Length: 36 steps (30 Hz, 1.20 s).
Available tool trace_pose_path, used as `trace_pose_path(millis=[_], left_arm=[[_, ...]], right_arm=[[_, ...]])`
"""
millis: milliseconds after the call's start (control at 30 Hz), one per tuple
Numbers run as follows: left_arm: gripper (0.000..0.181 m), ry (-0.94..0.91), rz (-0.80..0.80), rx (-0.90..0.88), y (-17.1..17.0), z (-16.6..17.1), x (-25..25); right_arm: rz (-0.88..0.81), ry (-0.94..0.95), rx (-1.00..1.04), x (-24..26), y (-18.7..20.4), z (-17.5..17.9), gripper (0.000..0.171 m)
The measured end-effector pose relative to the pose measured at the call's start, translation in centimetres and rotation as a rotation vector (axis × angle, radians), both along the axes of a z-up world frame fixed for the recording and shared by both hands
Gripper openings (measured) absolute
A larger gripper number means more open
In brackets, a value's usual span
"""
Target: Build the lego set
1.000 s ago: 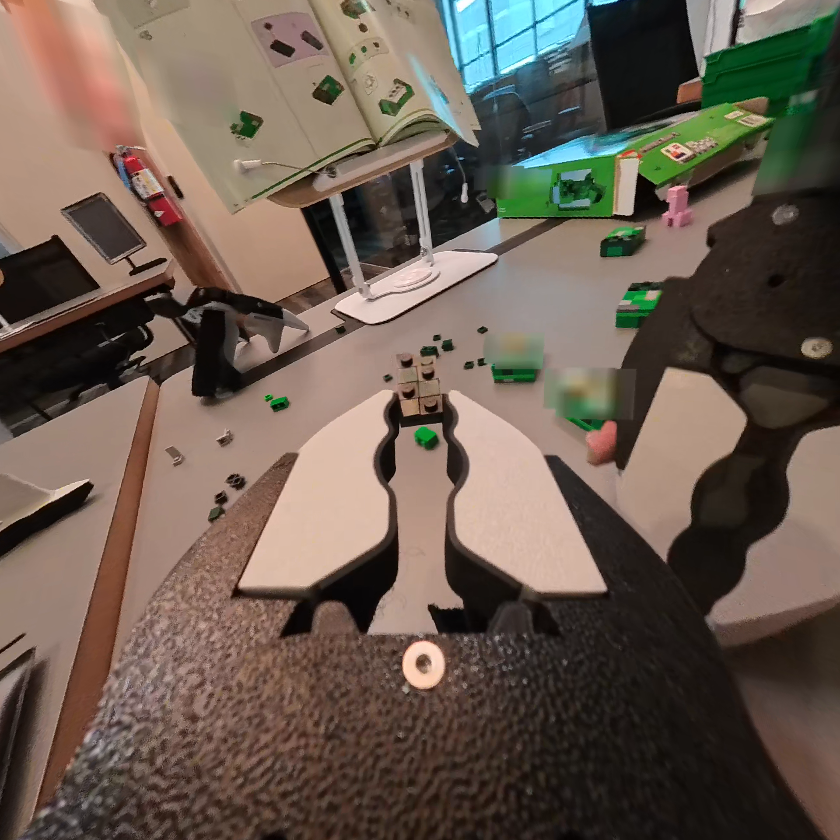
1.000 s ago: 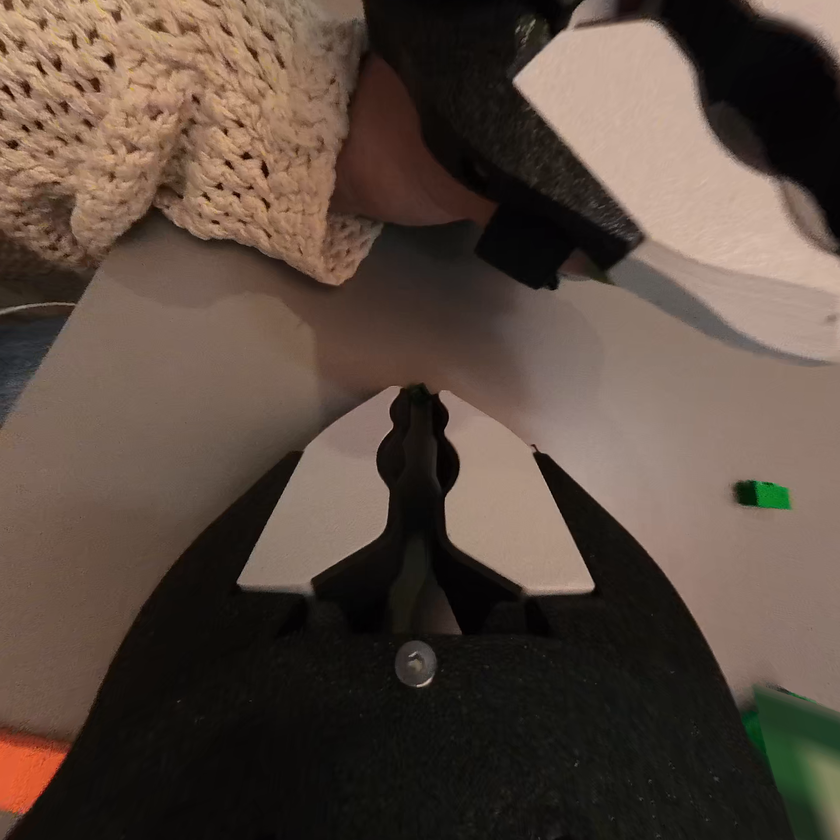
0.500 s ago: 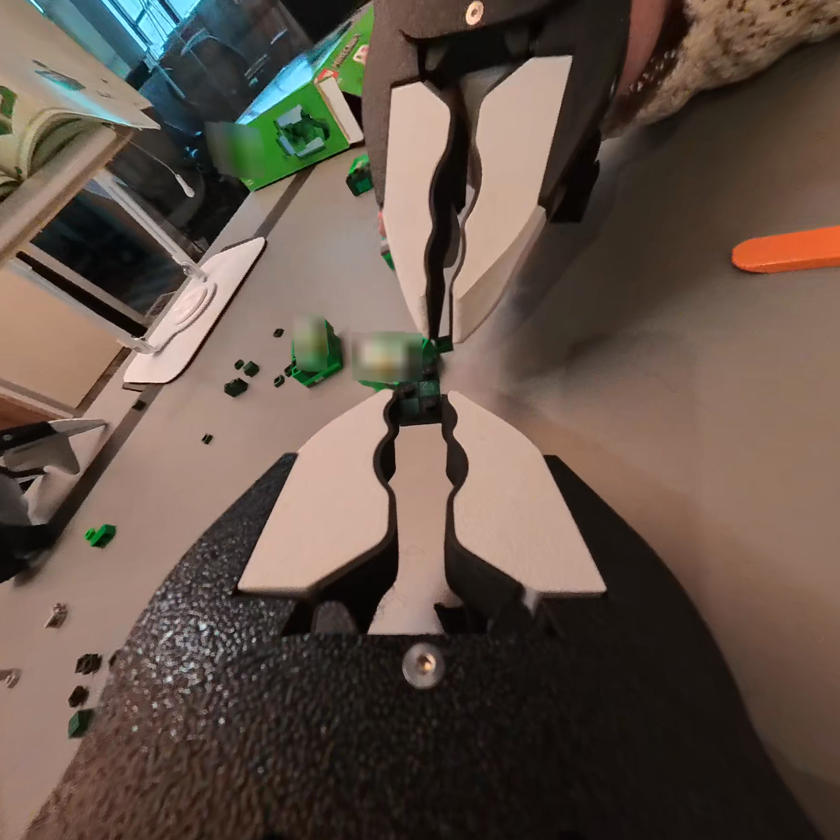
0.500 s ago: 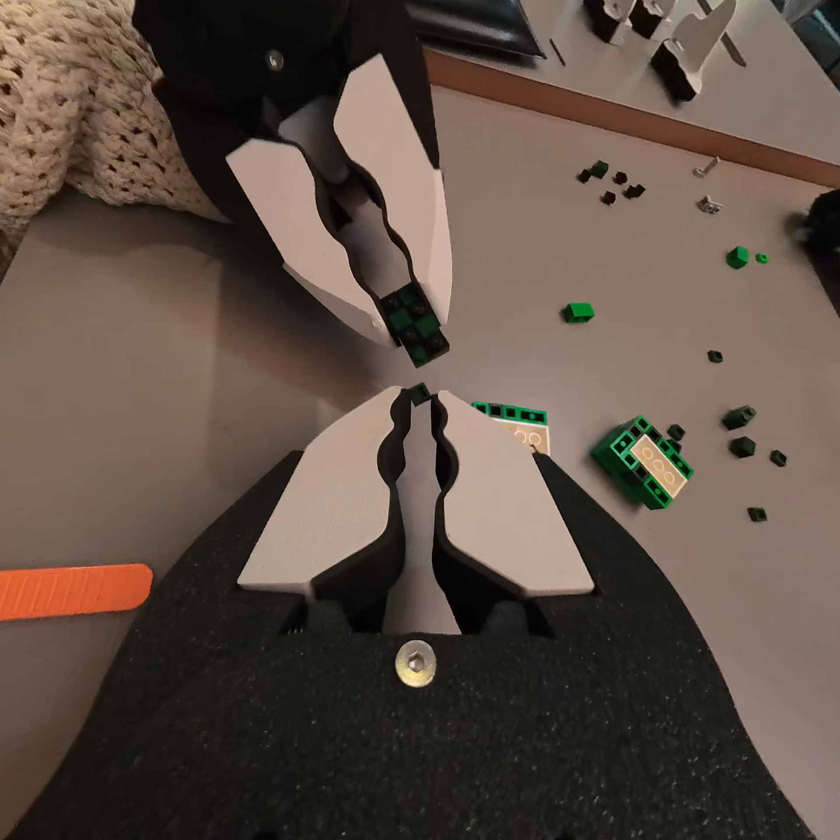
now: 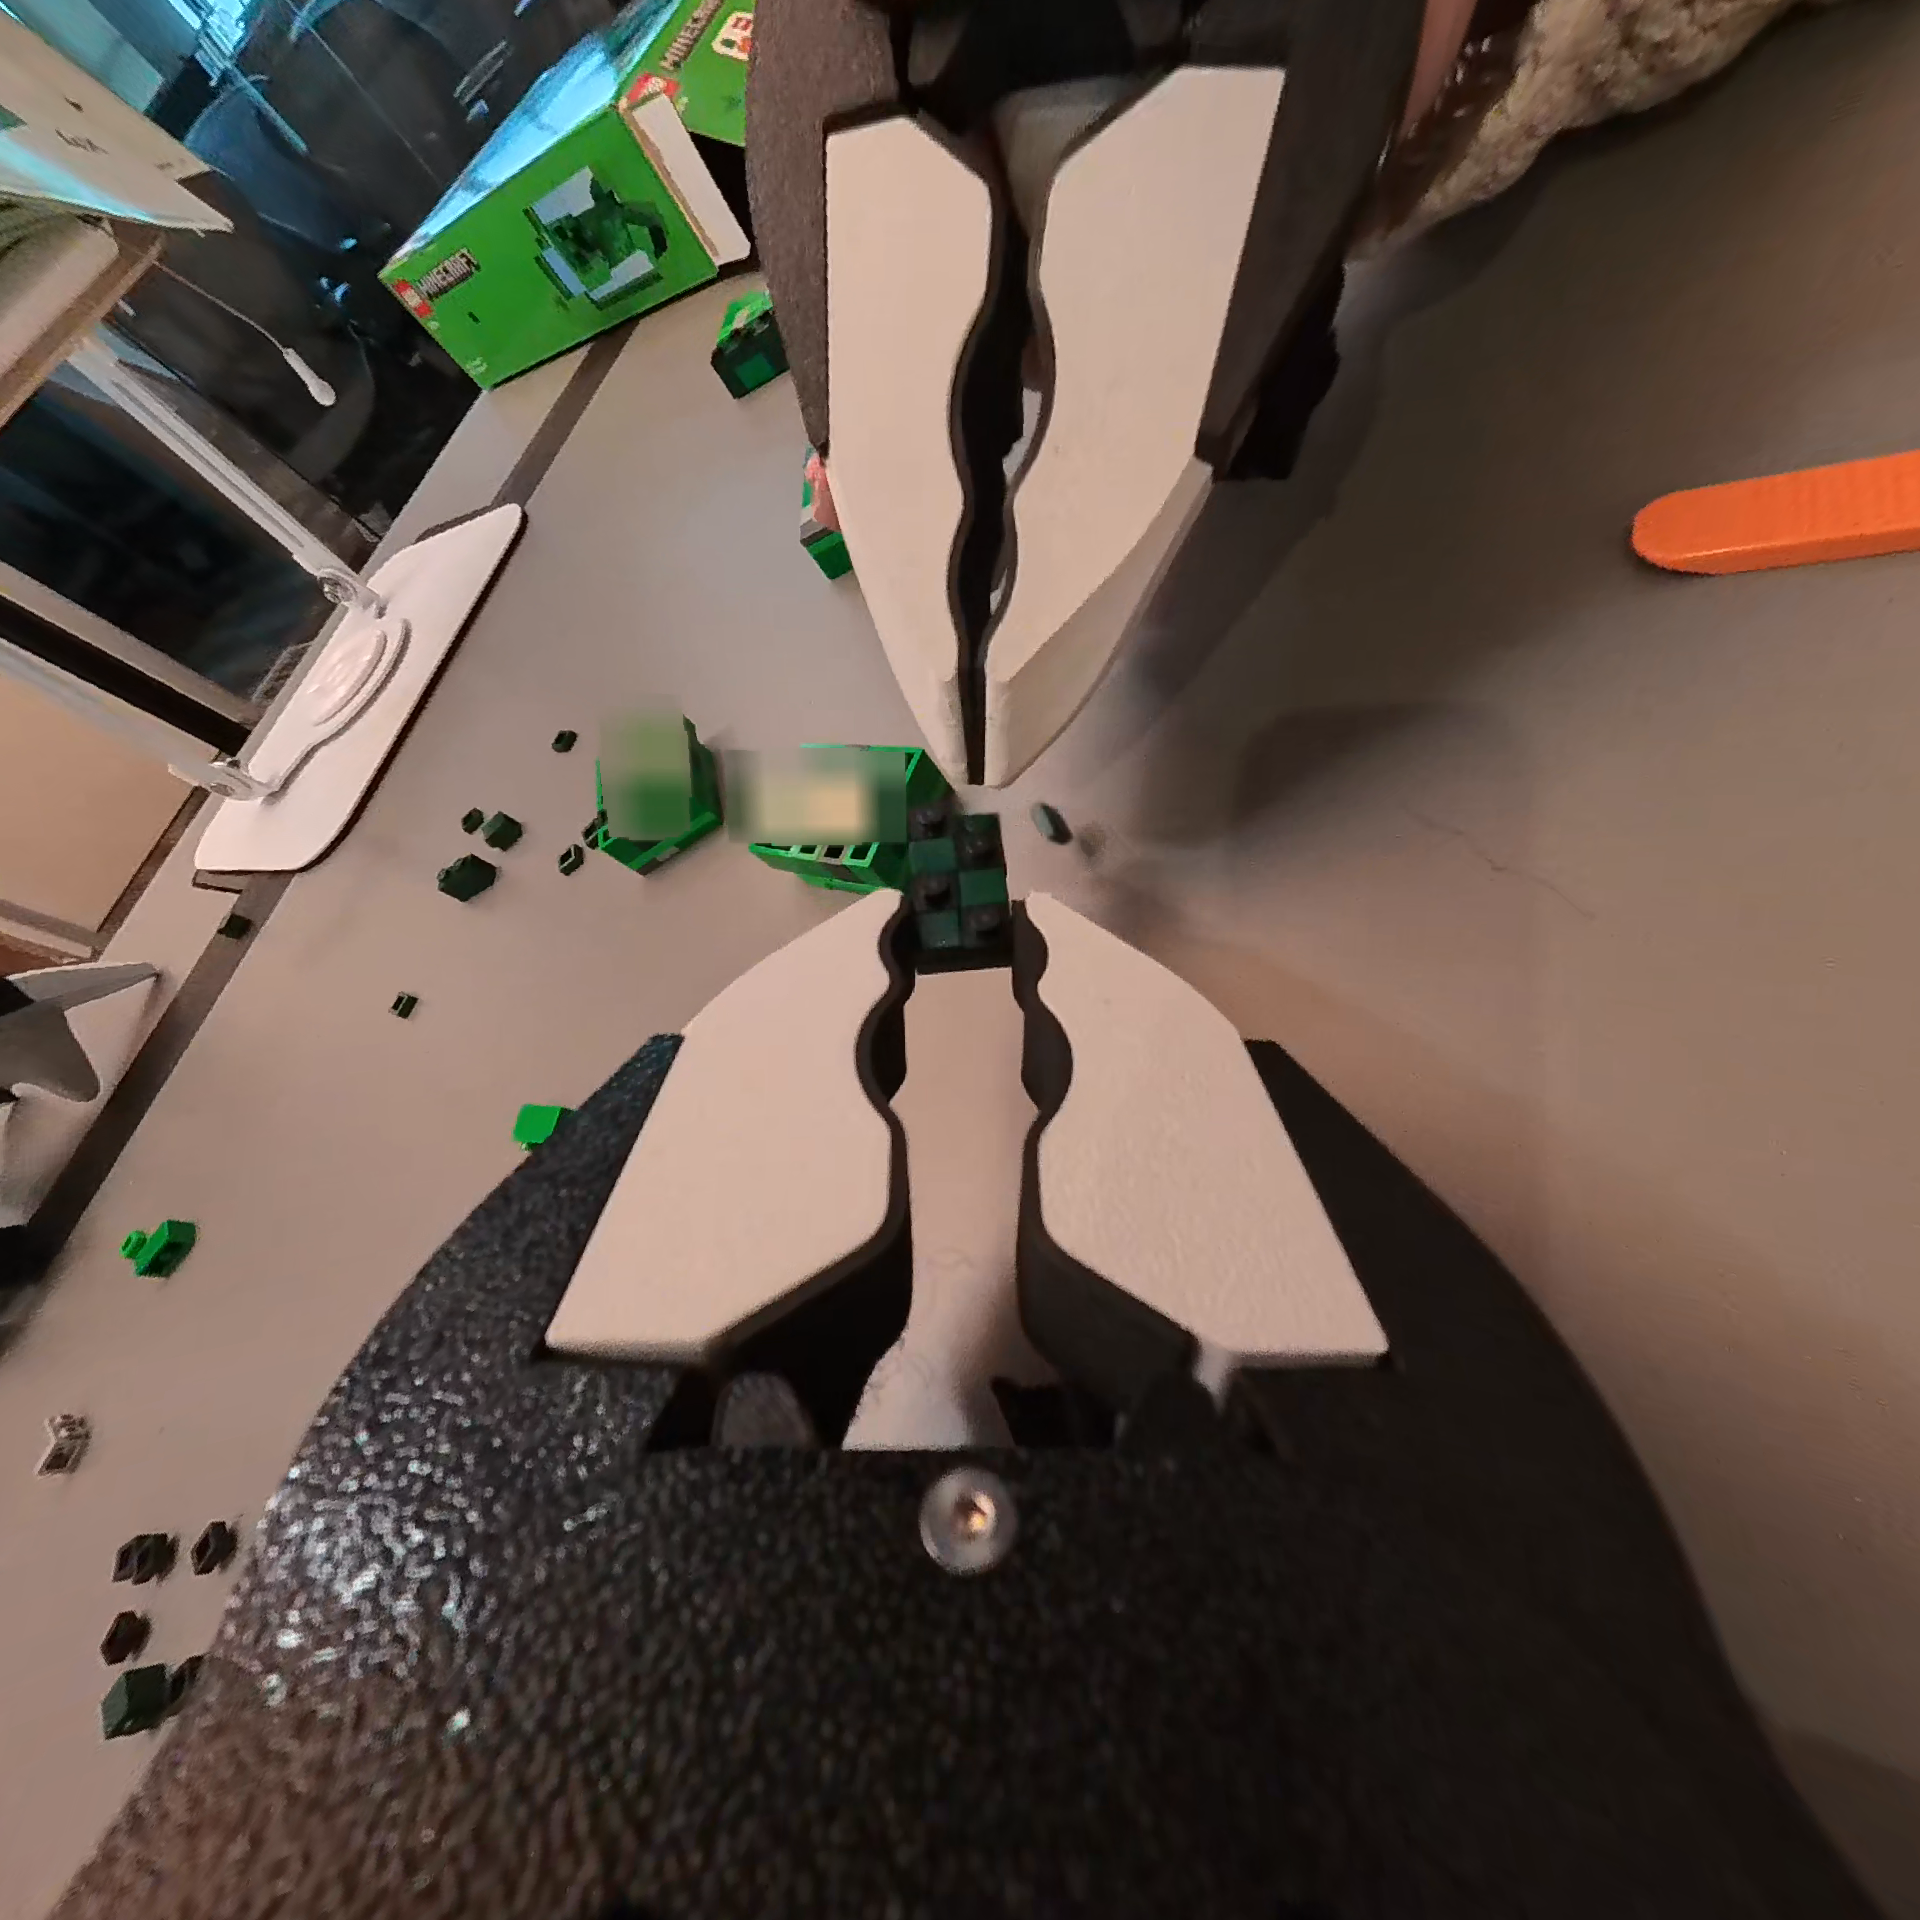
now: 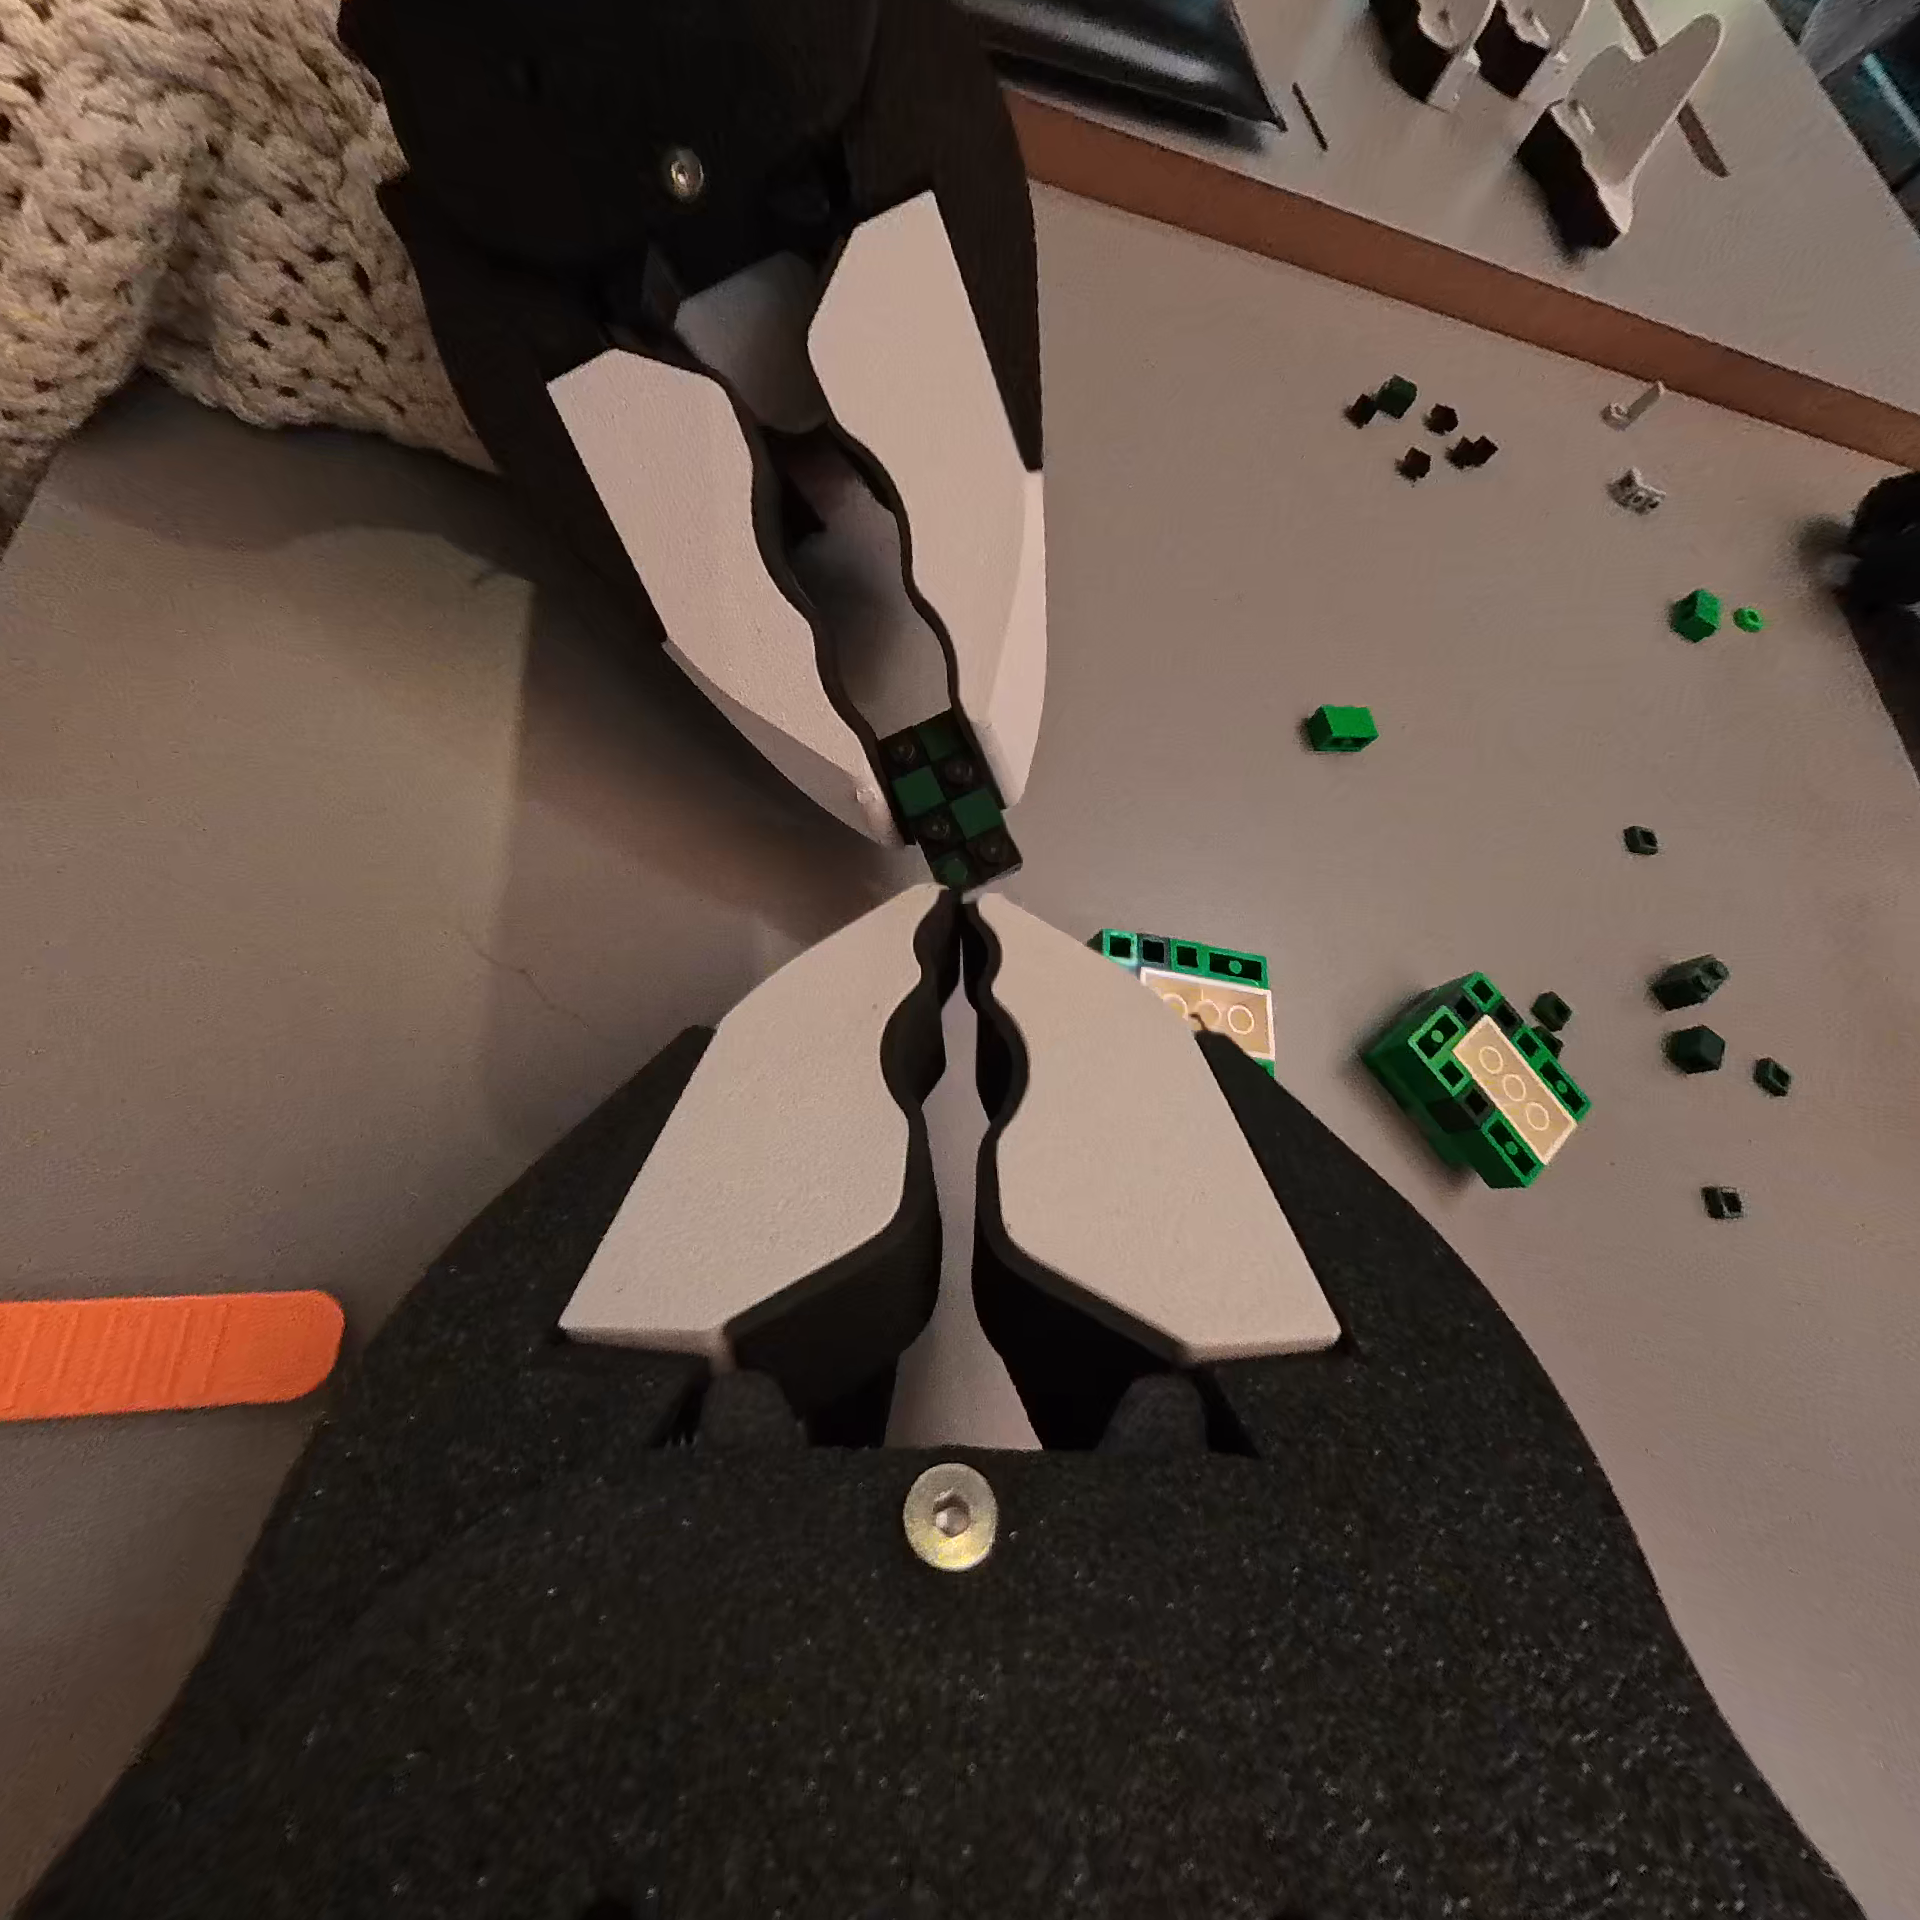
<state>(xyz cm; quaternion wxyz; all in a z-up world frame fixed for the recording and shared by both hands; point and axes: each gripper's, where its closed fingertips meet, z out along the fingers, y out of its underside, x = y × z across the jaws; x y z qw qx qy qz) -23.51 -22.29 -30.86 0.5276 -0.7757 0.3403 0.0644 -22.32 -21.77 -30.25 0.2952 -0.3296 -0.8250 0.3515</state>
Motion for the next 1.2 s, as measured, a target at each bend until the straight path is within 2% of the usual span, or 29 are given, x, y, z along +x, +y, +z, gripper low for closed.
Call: trace_pose_path(millis=[133,267,467,667,900,1200], left_arm=[[0.017,-0.009,0.026,0.009,0.1,0.2,-0.5],[0.017,0.013,0.064,0.013,0.2,0.1,-1.1],[0.017,-0.007,0.151,0.056,0.4,0.9,-2.5],[0.017,-0.146,0.073,0.063,-0.2,1.8,-1.7],[0.017,-0.245,0.062,0.028,-0.6,2.1,-1.6],[0.017,-0.361,0.070,-0.050,-0.7,2.1,-1.4]], right_arm=[[-0.003,-0.029,-0.009,0.3,0.8,-0.2,0.001],[0.034,-0.110,-0.075,1.2,0.7,-1.1,0.012],[0.105,-0.132,-0.076,0.7,-0.4,-2.4,0.015],[0.238,-0.164,-0.057,0.1,-1.2,-2.7,0.015],[0.289,-0.271,-0.056,-0.3,-1.5,-3.3,0.012],[0.273,-0.242,-0.026,0.5,-0.9,-3.2,0.007]])
